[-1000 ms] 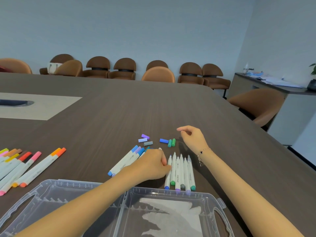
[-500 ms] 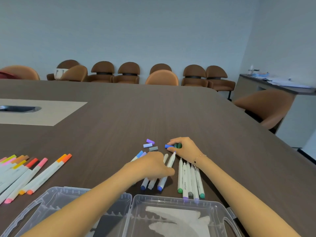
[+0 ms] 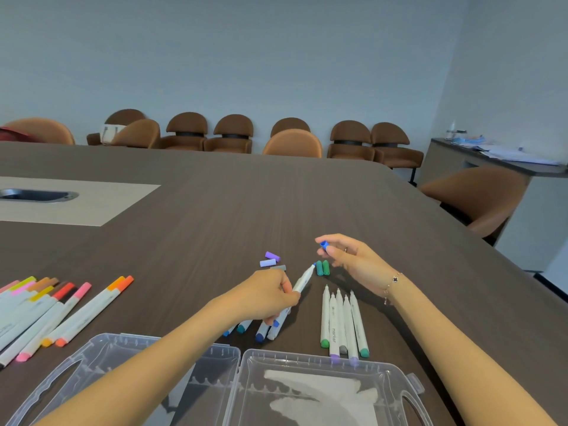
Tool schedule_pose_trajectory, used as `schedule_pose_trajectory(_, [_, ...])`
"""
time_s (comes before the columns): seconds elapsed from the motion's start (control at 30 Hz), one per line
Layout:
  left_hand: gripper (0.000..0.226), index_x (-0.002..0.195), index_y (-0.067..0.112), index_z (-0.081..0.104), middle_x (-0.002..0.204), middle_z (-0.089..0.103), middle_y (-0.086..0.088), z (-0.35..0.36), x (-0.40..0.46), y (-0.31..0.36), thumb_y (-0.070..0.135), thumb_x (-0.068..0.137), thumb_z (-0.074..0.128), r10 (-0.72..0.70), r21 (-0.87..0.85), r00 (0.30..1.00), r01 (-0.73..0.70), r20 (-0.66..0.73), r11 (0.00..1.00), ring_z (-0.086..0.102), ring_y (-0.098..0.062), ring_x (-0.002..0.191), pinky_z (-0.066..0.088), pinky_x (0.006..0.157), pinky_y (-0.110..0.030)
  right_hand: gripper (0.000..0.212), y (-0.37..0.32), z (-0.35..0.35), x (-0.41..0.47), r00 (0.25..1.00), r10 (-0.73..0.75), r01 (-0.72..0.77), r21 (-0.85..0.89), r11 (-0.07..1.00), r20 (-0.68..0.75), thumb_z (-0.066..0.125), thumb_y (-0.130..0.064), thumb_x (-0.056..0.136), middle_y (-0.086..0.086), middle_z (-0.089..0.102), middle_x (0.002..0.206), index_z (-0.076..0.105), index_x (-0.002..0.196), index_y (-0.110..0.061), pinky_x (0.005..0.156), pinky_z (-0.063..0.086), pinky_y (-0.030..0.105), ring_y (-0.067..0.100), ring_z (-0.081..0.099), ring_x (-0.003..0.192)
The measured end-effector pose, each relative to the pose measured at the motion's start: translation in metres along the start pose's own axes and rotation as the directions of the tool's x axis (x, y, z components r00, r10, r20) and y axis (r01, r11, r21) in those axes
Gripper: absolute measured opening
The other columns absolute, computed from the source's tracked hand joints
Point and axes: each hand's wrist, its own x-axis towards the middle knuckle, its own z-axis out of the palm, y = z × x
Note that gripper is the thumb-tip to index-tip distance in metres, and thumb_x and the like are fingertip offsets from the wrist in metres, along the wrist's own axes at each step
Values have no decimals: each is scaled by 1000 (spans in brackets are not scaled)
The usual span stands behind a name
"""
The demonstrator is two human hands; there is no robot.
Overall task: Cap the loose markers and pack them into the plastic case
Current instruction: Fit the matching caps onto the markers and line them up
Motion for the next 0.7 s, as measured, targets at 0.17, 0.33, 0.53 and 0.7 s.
schedule_pose_trajectory(0.17, [15, 88, 22, 50, 72, 53, 2, -1, 1, 3, 35, 95, 50, 4, -99, 995, -14, -99, 995, 45, -8, 52, 39, 46, -14, 22, 2, -3, -1, 989, 62, -80, 137, 987, 135, 53, -20, 94, -5, 66, 86, 61, 114, -22, 76, 50, 20, 9, 59, 79])
schedule_pose_trajectory(0.33, [13, 90, 22, 49, 71, 51, 2, 1, 0, 6, 34, 96, 49, -3, -108, 993, -9, -117, 994, 45, -9, 53, 40, 45, -13, 18, 5, -2, 1, 992, 79, -94, 162, 982, 94, 55, -19, 93, 3, 59, 82, 63, 106, -9, 70, 47, 21, 10, 52, 73])
schedule_pose_trajectory(0.53, [14, 88, 22, 47, 66, 49, 4, 2, -3, 8, 33, 97, 48, -14, -79, 994, 5, -106, 997, 46, -10, 49, 40, 46, -13, 19, 9, 3, 6, 998, 68, -69, 244, 967, 10, 47, -13, 97, 9, 56, 88, 65, 104, -13, 68, 47, 17, 12, 51, 76])
schedule_pose_trajectory(0.7, [16, 86, 22, 47, 66, 49, 5, 3, -2, 9, 34, 97, 47, -16, -82, 995, 8, -96, 997, 46, -10, 47, 39, 45, -12, 22, 8, 5, 5, 997, 77, -70, 222, 973, -26, 44, -10, 98, 10, 55, 91, 65, 98, -15, 64, 46, 15, 13, 49, 76])
